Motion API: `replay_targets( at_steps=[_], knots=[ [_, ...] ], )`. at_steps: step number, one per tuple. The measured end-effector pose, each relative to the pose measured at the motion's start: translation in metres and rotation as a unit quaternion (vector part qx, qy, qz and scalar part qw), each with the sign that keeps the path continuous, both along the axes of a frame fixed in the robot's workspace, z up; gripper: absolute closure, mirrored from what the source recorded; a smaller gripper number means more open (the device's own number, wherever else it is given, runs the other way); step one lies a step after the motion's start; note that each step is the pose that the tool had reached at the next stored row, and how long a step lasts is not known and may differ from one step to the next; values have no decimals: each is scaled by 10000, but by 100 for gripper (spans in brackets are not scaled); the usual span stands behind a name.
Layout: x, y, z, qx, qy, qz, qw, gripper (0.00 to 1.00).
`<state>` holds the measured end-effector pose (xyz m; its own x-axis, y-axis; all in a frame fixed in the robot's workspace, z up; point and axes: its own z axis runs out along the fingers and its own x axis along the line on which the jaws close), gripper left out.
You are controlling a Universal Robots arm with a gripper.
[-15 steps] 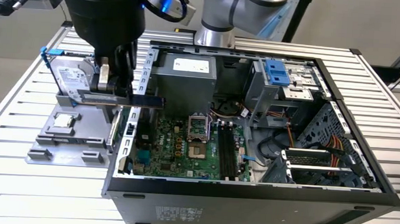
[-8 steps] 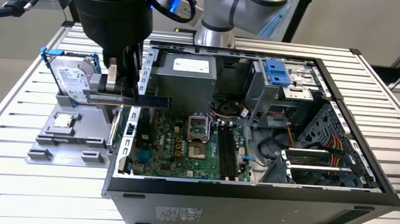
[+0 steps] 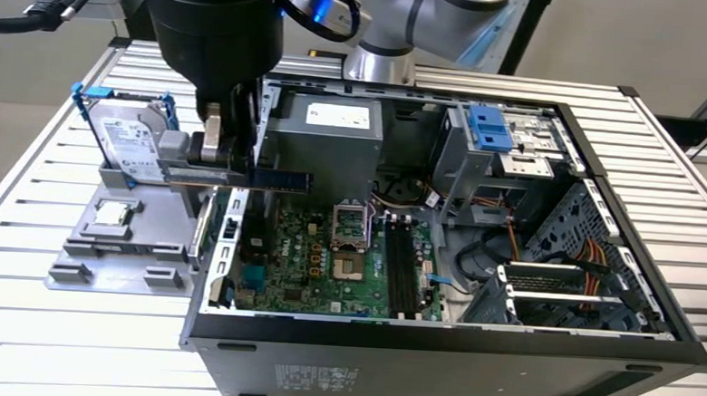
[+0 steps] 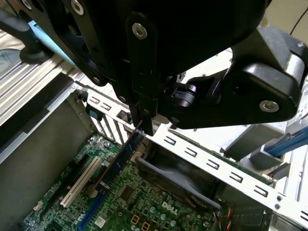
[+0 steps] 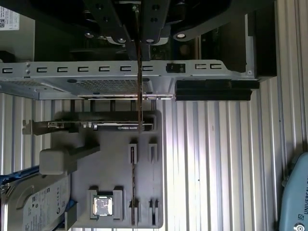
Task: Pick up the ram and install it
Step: 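Pick up the ram and move it above insertion slot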
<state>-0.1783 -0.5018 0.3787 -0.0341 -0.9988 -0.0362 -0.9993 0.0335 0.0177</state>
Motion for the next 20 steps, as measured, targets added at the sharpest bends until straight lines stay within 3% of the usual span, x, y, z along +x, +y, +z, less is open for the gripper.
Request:
replay_targets(
  at_steps=[20],
  knots=[
    [282, 0, 0, 0, 0, 0, 10000, 100]
  ],
)
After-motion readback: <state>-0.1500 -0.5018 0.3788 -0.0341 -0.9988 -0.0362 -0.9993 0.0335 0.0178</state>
